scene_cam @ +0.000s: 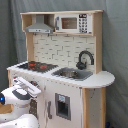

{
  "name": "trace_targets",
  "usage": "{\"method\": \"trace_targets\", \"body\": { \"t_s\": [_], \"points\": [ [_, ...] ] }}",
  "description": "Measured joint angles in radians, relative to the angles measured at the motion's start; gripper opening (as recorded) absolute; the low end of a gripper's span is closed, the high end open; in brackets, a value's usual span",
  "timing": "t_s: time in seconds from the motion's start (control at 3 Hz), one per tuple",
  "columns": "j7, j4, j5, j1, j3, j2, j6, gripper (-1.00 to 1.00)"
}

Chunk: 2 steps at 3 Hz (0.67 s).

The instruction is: Play with the kitchen

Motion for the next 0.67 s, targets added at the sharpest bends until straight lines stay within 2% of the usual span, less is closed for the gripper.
{"method": "trace_targets", "body": {
  "t_s": [0.67],
  "points": [
    [-0.216,0.004,0.0,0.006,-0.002,0.0,-0.026,-1.0]
  ]
}}
